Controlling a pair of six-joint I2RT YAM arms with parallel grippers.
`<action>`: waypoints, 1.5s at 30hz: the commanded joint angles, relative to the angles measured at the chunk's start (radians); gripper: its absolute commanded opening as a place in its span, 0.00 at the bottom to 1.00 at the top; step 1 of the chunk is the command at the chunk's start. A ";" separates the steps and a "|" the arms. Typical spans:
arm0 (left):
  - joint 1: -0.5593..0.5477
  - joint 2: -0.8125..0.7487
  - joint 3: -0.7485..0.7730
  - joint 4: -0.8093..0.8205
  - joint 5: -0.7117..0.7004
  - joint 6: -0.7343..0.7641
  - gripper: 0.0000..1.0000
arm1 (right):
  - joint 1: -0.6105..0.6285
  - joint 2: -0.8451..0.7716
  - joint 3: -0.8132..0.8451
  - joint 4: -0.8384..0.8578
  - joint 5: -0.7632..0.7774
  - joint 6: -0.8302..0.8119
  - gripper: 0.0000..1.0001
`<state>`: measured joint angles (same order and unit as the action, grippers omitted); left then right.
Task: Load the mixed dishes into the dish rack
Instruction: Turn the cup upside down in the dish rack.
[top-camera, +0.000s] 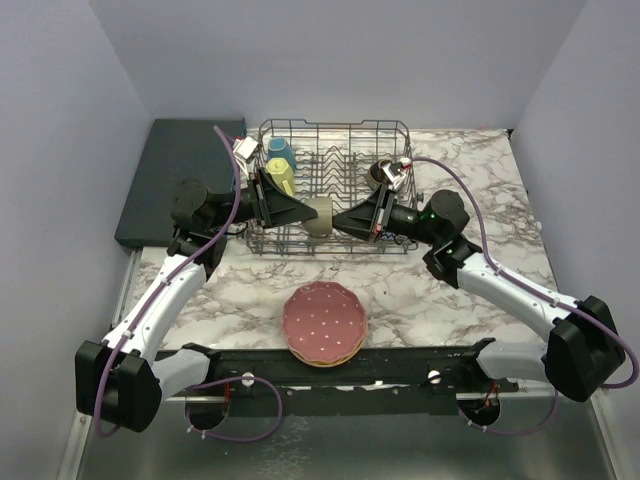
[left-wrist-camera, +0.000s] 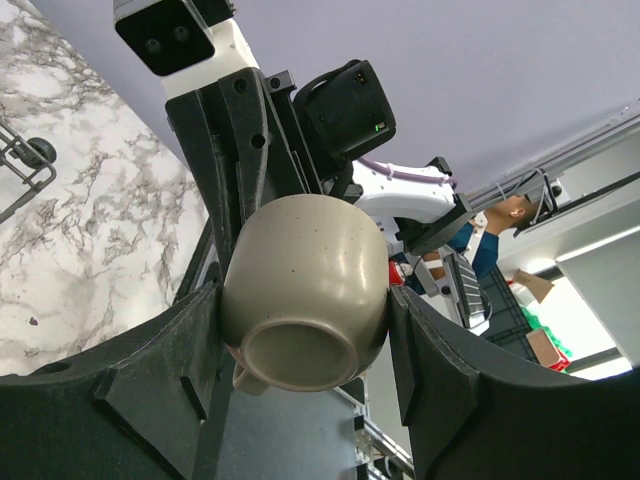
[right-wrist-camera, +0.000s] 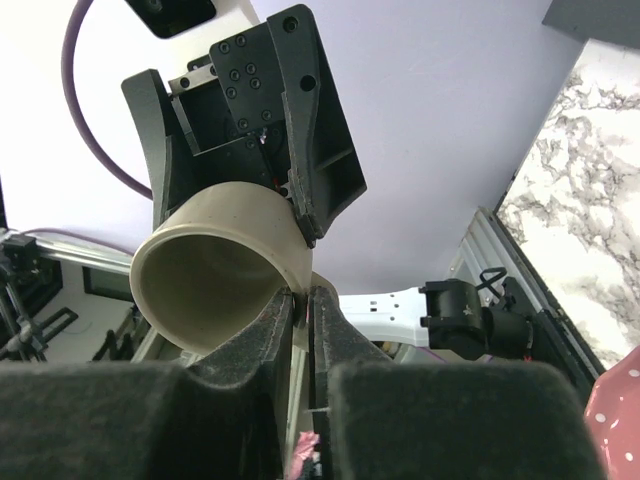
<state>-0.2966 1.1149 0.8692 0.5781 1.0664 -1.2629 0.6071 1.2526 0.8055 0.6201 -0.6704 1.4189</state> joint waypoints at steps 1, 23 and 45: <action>0.001 0.001 -0.009 0.039 0.027 0.011 0.00 | -0.005 -0.027 -0.026 0.020 0.027 -0.002 0.18; 0.030 0.013 0.045 -0.193 0.017 0.199 0.00 | -0.102 -0.289 -0.090 -0.310 0.090 -0.153 0.43; 0.031 0.019 0.336 -1.027 -0.369 0.752 0.00 | -0.105 -0.433 0.017 -0.781 0.270 -0.438 0.48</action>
<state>-0.2695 1.1370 1.1389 -0.2970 0.8360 -0.6273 0.5083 0.8459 0.7677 -0.0353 -0.4641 1.0733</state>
